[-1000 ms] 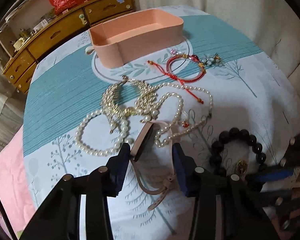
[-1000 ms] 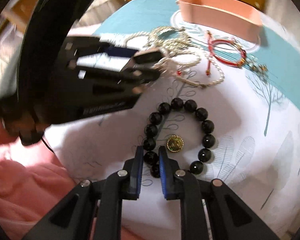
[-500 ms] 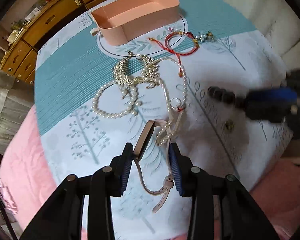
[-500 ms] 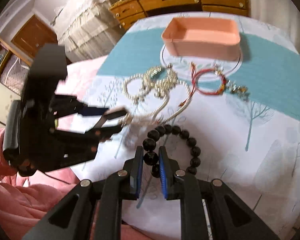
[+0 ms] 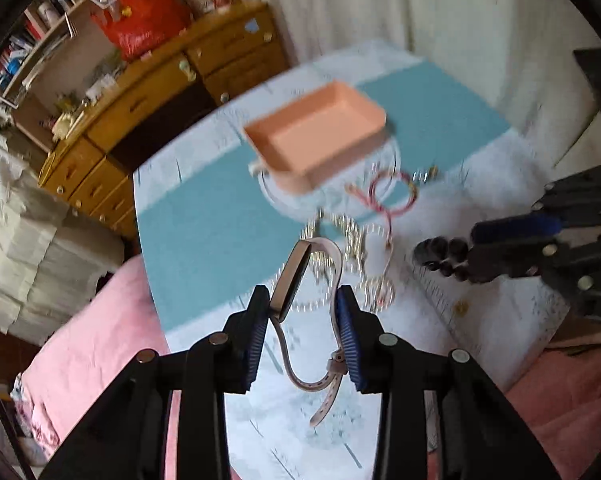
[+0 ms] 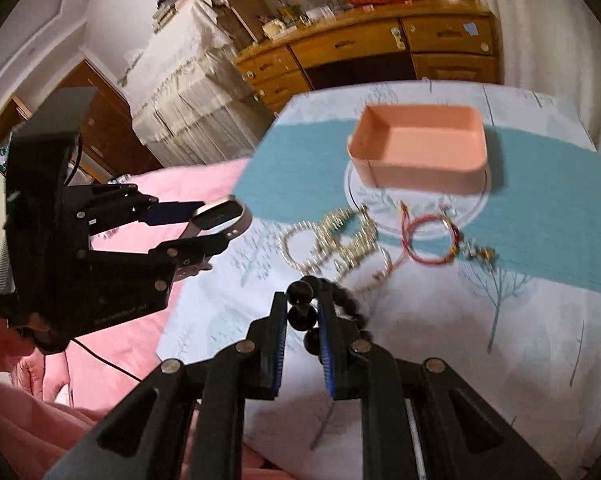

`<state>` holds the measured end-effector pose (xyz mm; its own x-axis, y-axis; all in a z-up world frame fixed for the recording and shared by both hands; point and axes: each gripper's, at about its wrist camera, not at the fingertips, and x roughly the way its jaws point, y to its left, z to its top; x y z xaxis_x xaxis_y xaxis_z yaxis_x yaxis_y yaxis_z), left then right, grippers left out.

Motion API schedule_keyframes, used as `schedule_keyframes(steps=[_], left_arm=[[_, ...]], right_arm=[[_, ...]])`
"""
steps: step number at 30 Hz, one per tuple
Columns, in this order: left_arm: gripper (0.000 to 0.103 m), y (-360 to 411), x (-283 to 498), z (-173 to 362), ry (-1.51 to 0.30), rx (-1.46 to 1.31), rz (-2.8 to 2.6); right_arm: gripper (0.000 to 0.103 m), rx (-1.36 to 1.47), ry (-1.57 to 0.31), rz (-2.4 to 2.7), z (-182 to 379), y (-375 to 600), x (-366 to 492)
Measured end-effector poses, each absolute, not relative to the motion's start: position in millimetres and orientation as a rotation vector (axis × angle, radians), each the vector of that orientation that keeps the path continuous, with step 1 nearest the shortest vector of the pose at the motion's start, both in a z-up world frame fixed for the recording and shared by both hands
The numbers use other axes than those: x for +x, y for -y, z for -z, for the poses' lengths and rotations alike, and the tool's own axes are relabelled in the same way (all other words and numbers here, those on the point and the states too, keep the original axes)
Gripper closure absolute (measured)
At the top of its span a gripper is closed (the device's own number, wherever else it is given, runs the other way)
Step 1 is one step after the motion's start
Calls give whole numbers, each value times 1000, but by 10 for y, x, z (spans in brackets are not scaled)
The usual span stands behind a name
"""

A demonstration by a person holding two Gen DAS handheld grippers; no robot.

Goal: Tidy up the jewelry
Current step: 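Carry watch with left tool while right tool carries bracelet, release both into pink tray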

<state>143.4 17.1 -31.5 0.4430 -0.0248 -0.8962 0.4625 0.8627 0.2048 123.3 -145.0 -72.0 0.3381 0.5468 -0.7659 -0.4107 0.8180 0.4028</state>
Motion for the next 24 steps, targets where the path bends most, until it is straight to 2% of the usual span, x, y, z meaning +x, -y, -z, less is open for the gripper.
schedule_keyframes(steps=[6, 13, 16, 19, 24], left_arm=[[70, -133, 1741, 23, -1002, 426, 364], [69, -204, 2252, -38, -912, 258, 307], [67, -257, 2515, -3, -882, 152, 284], [61, -279, 2703, 121, -831, 81, 285], [61, -159, 2957, 492, -838, 45, 293]], right_arm=[[88, 147, -934, -636, 341, 1436, 1439], [88, 154, -735, -598, -2, 1463, 1854], [88, 179, -680, -547, 2, 1521, 2065], [88, 156, -653, -504, 54, 1533, 2243], [88, 157, -666, -458, 249, 1605, 2556]])
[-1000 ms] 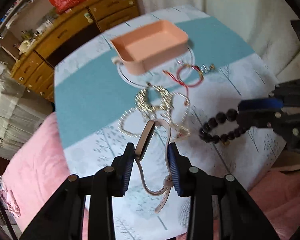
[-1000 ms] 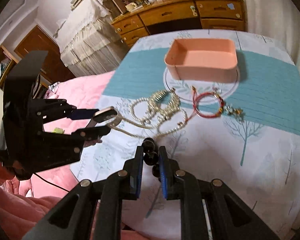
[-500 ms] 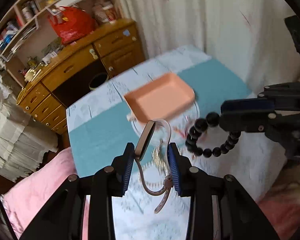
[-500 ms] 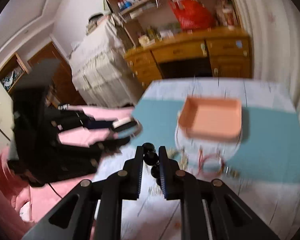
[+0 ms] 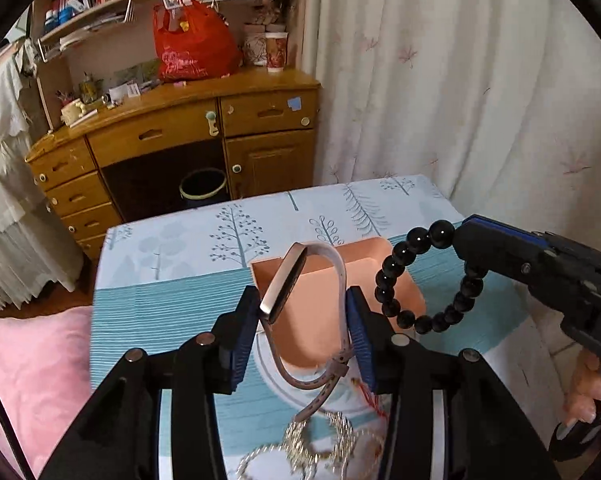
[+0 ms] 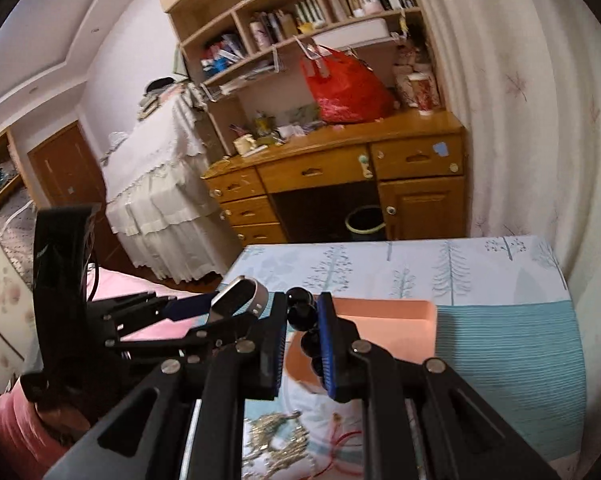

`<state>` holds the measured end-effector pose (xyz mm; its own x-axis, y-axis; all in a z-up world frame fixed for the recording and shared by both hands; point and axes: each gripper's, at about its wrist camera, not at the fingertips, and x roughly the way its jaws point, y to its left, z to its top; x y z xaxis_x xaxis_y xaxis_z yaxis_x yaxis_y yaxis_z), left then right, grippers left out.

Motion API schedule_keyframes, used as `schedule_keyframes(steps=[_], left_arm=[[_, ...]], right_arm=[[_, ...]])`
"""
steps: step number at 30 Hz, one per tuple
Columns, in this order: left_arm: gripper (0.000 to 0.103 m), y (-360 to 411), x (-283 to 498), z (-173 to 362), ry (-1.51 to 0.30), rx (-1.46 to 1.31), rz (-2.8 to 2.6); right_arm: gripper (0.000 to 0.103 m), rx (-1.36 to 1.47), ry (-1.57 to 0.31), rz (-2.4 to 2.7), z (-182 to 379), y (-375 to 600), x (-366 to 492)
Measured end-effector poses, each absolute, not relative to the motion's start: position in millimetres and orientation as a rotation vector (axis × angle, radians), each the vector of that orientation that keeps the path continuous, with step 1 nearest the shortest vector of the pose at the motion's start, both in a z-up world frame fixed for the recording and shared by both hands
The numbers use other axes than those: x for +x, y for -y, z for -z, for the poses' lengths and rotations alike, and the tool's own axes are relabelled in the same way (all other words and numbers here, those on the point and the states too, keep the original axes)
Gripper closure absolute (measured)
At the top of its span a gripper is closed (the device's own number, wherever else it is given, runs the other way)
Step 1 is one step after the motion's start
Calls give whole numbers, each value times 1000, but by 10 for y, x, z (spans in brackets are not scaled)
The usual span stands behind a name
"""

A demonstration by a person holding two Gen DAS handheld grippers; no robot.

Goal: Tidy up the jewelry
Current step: 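Carry watch with left tool while right tool carries bracelet, release both into pink tray, then grasp a pearl bracelet with left tool while right tool grasps the gold coin charm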

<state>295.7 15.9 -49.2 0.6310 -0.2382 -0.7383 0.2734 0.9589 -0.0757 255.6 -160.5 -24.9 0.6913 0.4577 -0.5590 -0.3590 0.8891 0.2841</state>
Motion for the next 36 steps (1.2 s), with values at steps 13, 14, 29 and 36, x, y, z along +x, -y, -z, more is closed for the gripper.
schedule_keyframes(steps=[13, 14, 29, 36], left_arm=[[23, -116, 3239, 992, -918, -45, 246], [23, -150, 3236, 1001, -924, -52, 242], [14, -762, 2511, 1429, -1122, -64, 118], [14, -842, 1977, 1576, -1201, 27, 184]], right_arm=[[85, 242, -853, -344, 869, 1804, 2965], [85, 241, -858, -341, 882, 1812, 2968], [36, 273, -972, -178, 1322, 1845, 2148], [34, 97, -1008, -132, 1602, 1501, 1192]])
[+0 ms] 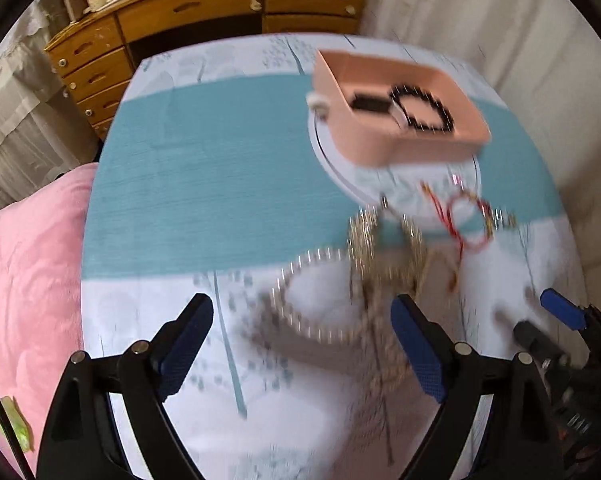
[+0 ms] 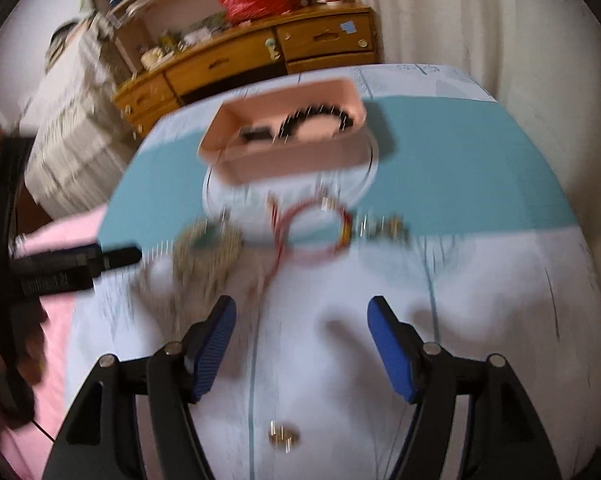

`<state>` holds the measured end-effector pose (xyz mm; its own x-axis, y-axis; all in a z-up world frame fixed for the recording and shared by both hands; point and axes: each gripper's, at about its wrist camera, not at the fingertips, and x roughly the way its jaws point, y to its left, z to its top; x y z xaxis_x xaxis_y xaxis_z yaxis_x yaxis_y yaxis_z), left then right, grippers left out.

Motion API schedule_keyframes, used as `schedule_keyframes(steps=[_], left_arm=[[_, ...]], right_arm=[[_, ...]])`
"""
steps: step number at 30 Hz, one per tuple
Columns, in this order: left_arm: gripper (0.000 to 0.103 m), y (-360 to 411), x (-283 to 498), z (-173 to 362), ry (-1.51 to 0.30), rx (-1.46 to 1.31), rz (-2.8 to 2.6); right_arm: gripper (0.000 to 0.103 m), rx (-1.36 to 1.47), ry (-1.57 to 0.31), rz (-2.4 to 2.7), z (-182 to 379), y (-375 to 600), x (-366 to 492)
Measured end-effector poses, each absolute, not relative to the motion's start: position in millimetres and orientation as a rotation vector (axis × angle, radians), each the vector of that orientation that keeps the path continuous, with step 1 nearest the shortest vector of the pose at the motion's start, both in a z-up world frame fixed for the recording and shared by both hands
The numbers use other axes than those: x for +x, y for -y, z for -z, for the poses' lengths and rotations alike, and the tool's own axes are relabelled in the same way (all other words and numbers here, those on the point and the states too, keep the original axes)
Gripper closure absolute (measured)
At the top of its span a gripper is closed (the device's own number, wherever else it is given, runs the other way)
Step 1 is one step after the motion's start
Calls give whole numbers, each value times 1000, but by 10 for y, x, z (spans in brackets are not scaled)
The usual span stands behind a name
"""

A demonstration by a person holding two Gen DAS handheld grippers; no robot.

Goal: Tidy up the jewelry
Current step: 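Grasp a pearl bracelet with left tool while right tool grasps the gold coin charm, then carry pearl bracelet with left tool while right tool carries coin, release into tray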

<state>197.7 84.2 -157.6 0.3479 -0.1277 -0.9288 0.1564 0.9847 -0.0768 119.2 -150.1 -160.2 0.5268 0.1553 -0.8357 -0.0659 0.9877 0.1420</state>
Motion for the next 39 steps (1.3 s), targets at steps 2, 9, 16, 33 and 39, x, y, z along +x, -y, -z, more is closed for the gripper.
schedule_keyframes(steps=[2, 9, 16, 33, 39], left_arm=[[14, -813, 1893, 1616, -1213, 58, 191], [14, -743, 1899, 1757, -1226, 134, 181], [14, -889, 2124, 1860, -1248, 70, 142], [85, -901, 2152, 1928, -1187, 41, 98], [96, -875, 2072, 1932, -1135, 34, 103]], right_arm=[[34, 20, -1019, -133, 1654, 1377, 975], [35, -160, -1082, -154, 1857, 1077, 480], [35, -162, -1076, -55, 1915, 1062, 334], [76, -59, -1049, 9, 1991, 1115, 478], [84, -83, -1044, -24, 1988, 1058, 547]])
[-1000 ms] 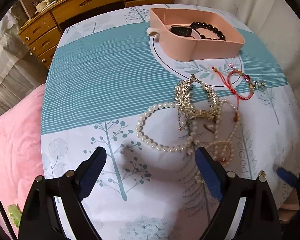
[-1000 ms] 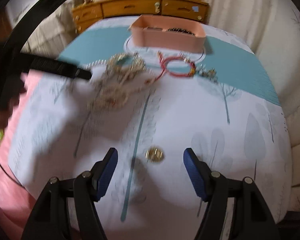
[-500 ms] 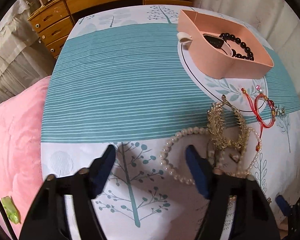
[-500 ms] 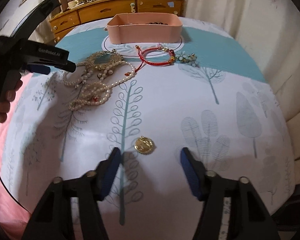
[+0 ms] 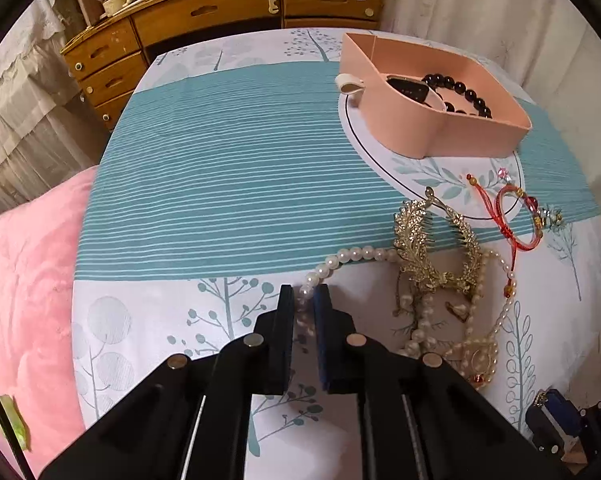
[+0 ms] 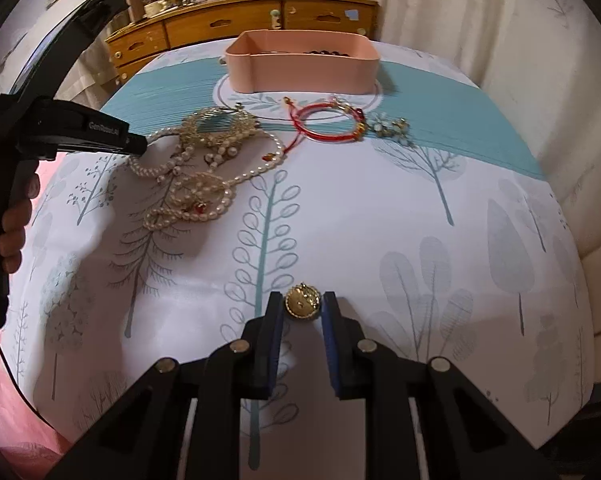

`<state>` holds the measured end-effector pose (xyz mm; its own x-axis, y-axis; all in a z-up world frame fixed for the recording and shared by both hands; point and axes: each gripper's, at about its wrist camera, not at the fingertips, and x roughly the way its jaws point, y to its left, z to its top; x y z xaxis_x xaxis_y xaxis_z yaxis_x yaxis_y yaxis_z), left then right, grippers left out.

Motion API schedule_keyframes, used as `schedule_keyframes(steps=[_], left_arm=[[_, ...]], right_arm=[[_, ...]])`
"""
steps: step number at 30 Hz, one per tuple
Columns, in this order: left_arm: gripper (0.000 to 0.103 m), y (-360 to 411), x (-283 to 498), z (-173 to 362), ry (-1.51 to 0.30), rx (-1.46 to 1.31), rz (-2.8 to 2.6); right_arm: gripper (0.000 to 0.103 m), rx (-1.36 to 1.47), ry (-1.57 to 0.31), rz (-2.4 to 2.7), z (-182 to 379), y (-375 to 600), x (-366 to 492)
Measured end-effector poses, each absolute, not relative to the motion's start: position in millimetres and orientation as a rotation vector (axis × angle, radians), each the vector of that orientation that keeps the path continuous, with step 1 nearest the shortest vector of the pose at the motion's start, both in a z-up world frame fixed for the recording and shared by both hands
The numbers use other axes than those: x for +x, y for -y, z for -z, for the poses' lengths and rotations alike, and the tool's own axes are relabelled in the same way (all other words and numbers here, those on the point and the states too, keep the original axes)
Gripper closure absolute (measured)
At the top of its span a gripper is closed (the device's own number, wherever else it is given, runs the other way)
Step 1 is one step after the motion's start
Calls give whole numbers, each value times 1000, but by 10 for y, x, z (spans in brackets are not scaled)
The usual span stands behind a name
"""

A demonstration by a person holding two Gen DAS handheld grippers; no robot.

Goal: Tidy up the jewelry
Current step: 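Carry pearl bracelet with left tool while right tool carries coin, release into tray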

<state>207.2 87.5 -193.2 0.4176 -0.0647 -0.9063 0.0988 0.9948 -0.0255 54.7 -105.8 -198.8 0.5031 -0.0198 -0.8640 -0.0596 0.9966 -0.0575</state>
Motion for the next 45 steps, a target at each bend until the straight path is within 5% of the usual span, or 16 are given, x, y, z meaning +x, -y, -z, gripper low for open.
schedule_keyframes(steps=[15, 29, 45], left_arm=[[98, -1146, 2082, 1369, -1019, -95, 212], [98, -1062, 2415, 531, -831, -46, 282], [98, -455, 3071, 235, -757, -60, 413]], right_arm=[[84, 160, -1049, -157, 1848, 1120, 776], [84, 143, -837, -238, 1451, 972, 1401], [84, 157, -637, -173, 957, 1208, 2275]])
